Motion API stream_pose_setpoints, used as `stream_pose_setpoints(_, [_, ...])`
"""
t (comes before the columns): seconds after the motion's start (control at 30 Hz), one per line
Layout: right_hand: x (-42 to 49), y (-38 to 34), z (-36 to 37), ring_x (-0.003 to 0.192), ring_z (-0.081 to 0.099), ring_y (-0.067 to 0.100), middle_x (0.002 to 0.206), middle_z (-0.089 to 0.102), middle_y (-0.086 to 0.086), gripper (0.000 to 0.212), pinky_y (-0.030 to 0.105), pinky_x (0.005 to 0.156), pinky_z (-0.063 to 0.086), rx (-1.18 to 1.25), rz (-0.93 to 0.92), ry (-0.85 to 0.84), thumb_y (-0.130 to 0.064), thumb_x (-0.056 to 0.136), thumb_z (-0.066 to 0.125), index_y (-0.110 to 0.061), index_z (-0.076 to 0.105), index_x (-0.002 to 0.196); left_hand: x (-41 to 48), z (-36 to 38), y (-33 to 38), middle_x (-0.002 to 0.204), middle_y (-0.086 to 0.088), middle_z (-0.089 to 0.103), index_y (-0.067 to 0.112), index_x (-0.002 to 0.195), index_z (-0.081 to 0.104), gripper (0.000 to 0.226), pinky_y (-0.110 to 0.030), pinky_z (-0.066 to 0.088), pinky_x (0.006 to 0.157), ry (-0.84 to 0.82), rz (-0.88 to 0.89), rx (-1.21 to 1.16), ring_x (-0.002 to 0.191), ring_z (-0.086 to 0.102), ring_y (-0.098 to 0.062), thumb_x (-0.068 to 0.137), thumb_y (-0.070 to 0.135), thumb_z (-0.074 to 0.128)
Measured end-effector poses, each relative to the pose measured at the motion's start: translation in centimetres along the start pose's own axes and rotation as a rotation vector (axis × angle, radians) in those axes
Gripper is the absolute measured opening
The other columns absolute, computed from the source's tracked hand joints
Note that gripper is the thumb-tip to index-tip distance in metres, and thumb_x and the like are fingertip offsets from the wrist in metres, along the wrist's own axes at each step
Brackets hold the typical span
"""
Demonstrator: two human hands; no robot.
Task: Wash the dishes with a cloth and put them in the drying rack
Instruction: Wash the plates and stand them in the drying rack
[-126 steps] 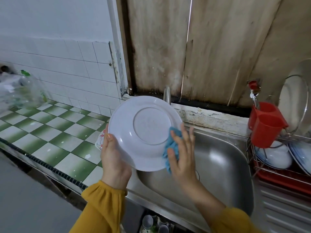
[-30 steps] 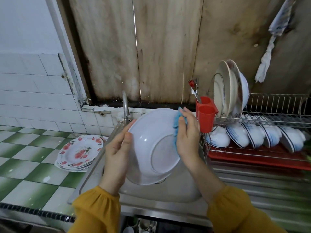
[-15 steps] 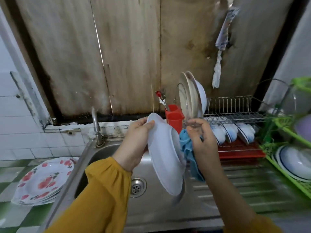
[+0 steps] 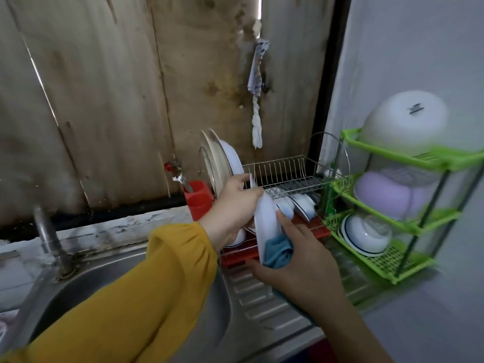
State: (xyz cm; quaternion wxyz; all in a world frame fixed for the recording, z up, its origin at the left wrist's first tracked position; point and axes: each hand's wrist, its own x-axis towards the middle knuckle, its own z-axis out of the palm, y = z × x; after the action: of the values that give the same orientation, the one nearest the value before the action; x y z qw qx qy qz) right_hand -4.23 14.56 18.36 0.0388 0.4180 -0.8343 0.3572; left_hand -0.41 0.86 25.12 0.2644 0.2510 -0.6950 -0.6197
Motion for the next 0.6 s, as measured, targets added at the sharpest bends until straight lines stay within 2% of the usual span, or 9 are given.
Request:
stream_pose_setpoints(0.07, [0.1, 0.5, 0.2, 0.104, 0.054, 0.010, 0.113, 0.046, -0.014, 0.102, 0.031, 0.083, 0.049, -0.001, 0.030, 0.116, -0.071, 0.057, 0.055, -0.039, 0.026, 0.150, 0.5, 1.0, 0.5, 0.101, -0.012, 0.063, 0.011, 0.141, 0.039, 0.043, -0.042, 0.057, 0.072, -0.076, -0.010, -0.029, 0.087, 0.065, -0.029, 0.100, 0.010, 0.051])
stream_pose_setpoints(0.13, [0.3, 0.9, 0.3, 0.102, 0.055, 0.013, 0.112, 0.047, -0.013, 0.100, 0.033, 0.081, 0.049, 0.026, 0.062, 0.226, -0.068, 0.053, 0.044, -0.038, 0.034, 0.147, 1.4, 1.8, 1.1, 0.096, -0.012, 0.064, 0.012, 0.144, 0.037, 0.049, -0.042, 0.058, 0.069, -0.154, -0.023, -0.025, 0.083, 0.063, -0.028, 0.098, 0.012, 0.055])
stream_pose_setpoints(0.23, [1.2, 1.1, 0.3, 0.100, 0.057, 0.016, 0.112, 0.050, -0.010, 0.091, 0.036, 0.079, 0.050, 0.098, 0.097, 0.368, -0.062, 0.056, 0.050, -0.037, 0.042, 0.143, 2.5, 2.4, 2.3, 0.088, -0.011, 0.060, 0.013, 0.144, 0.040, 0.050, -0.029, 0.054, 0.046, -0.257, 0.004, -0.013, 0.070, 0.061, -0.021, 0.098, 0.021, 0.056])
stream_pose_setpoints(0.3, [1.9, 1.2, 0.3, 0.099, 0.058, 0.014, 0.111, 0.051, -0.012, 0.086, 0.037, 0.080, 0.051, 0.154, 0.102, 0.456, -0.061, 0.058, 0.052, -0.038, 0.046, 0.140, 3.4, 2.3, 3.0, 0.085, -0.013, 0.058, 0.013, 0.136, 0.050, 0.041, -0.025, 0.049, 0.043, -0.261, 0.040, -0.023, 0.062, 0.058, -0.017, 0.099, 0.029, 0.054])
stream_pose_setpoints(0.33, [2.3, 1.2, 0.3, 0.098, 0.057, 0.011, 0.111, 0.050, -0.014, 0.084, 0.035, 0.080, 0.050, 0.184, 0.100, 0.489, -0.060, 0.058, 0.054, -0.038, 0.048, 0.139, 4.1, 2.1, 3.1, 0.081, -0.010, 0.061, 0.013, 0.129, 0.056, 0.034, -0.026, 0.050, 0.045, -0.237, 0.085, -0.008, 0.060, 0.059, -0.016, 0.100, 0.031, 0.052])
stream_pose_setpoints(0.4, [3.1, 1.1, 0.2, 0.096, 0.055, 0.006, 0.109, 0.050, -0.015, 0.082, 0.030, 0.079, 0.048, 0.260, 0.075, 0.538, -0.060, 0.058, 0.054, -0.036, 0.052, 0.136, 5.8, 1.1, 2.9, 0.077, 0.000, 0.067, 0.016, 0.115, 0.064, 0.024, -0.030, 0.053, 0.061, -0.129, 0.250, 0.124, 0.071, 0.064, -0.015, 0.100, 0.029, 0.050])
stream_pose_setpoints(0.47, [3.9, 0.9, 0.1, 0.095, 0.055, 0.007, 0.107, 0.052, -0.013, 0.080, 0.027, 0.079, 0.047, 0.348, 0.030, 0.571, -0.059, 0.058, 0.054, -0.033, 0.055, 0.133, 7.6, -0.4, 2.2, 0.093, 0.004, 0.069, 0.018, 0.115, 0.066, 0.023, -0.028, 0.048, 0.080, -0.030, 0.445, 0.390, 0.093, 0.064, -0.013, 0.100, 0.026, 0.051])
stream_pose_setpoints(0.53, [4.9, 0.8, 0.0, 0.093, 0.056, 0.006, 0.104, 0.053, -0.011, 0.074, 0.024, 0.078, 0.048, 0.417, -0.041, 0.594, -0.054, 0.060, 0.057, -0.032, 0.056, 0.130, 9.0, -1.9, 1.4, 0.109, 0.003, 0.067, 0.015, 0.122, 0.065, 0.027, -0.023, 0.043, 0.090, 0.000, 0.563, 0.667, 0.108, 0.059, -0.012, 0.098, 0.022, 0.053])
stream_pose_setpoints(0.6, [6.2, 0.7, 0.0, 0.093, 0.056, 0.003, 0.105, 0.054, -0.010, 0.068, 0.018, 0.079, 0.047, 0.473, -0.103, 0.596, -0.049, 0.062, 0.059, -0.036, 0.054, 0.128, 10.5, -3.2, 0.6, 0.122, -0.003, 0.065, 0.016, 0.127, 0.063, 0.033, -0.032, 0.039, 0.103, 0.006, 0.641, 0.907, 0.125, 0.050, -0.020, 0.096, 0.023, 0.055])
